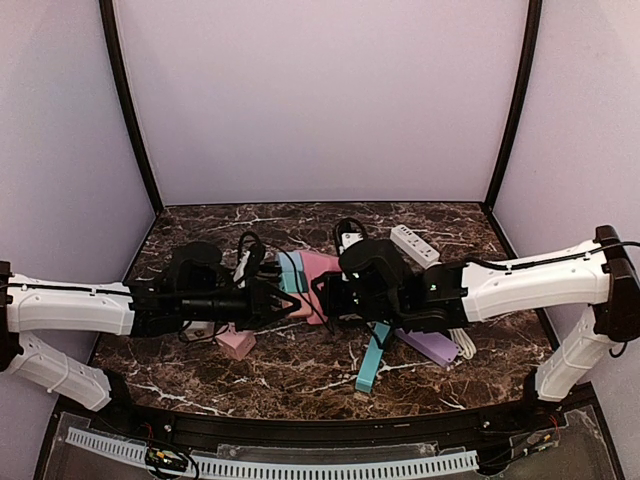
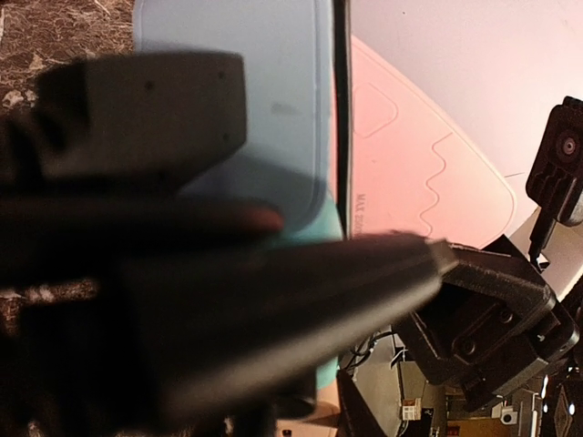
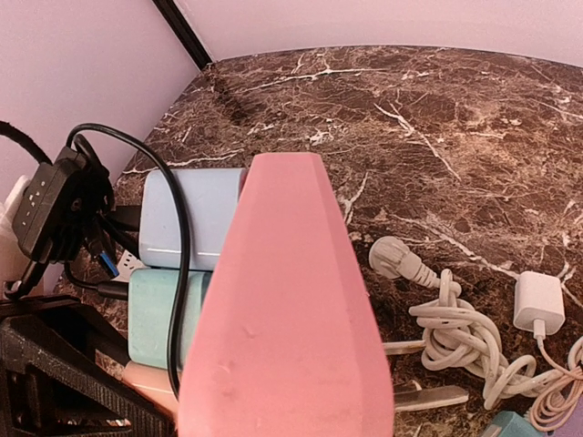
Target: Pull the plug off the socket
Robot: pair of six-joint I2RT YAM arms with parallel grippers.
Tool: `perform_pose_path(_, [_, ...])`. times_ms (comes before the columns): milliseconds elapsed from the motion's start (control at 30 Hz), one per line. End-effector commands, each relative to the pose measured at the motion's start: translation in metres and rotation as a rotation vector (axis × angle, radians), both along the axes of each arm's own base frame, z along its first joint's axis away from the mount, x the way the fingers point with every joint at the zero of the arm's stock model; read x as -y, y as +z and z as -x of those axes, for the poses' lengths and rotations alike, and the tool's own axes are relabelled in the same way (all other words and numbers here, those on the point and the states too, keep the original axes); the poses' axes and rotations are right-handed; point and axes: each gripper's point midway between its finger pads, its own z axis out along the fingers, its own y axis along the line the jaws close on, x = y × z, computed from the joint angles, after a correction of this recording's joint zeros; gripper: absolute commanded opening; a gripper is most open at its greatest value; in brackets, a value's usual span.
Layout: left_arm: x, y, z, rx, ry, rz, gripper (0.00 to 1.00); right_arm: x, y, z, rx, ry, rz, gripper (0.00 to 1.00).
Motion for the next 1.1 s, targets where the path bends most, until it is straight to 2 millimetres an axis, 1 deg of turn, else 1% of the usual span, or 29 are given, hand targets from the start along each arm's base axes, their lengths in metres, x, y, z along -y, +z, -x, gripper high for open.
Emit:
perform_pose_path(0, [-0.012, -0.014, 0.0, -0.037, 0.005, -0.051, 0.01, -0.007, 0.033, 0.006, 0.1, 0.032, -0.054, 0.0])
perform_pose_path(167, [-0.013, -0.016, 0.001, -0.027, -0.003, -0.057, 0.01, -0.01, 0.042, 0.003, 0.077, 0.001, -0.098, 0.0])
perform_pose_path(300, [-0.012, -0.013, 0.002, -0.012, -0.014, -0.04, 0.01, -0.016, 0.052, 0.002, 0.069, -0.004, -0.124, 0.0])
perform_pose_path(400, [-0.011, -0.012, 0.002, 0.002, -0.024, -0.042, 0.01, -0.018, 0.054, 0.0, 0.056, -0.017, -0.134, 0.0])
perform_pose_path(567, [-0.01, -0.012, 0.005, 0.033, -0.059, -0.055, 0.01, -0.008, 0.048, -0.007, -0.011, -0.074, -0.142, 0.0])
perform_pose_path(767, [-0.014, -0.015, 0.012, 0.059, -0.11, -0.102, 0.01, 0.01, 0.042, -0.017, -0.064, -0.153, -0.159, 0.0])
perform_pose_path(933, [-0.014, -0.012, 0.015, 0.079, -0.132, -0.102, 0.01, 0.016, 0.039, -0.021, -0.076, -0.191, -0.151, 0.0])
perform_pose_path(1067, [-0.011, -0.007, 0.016, 0.101, -0.155, -0.093, 0.0, 0.024, 0.036, -0.026, -0.085, -0.249, -0.106, 0.0])
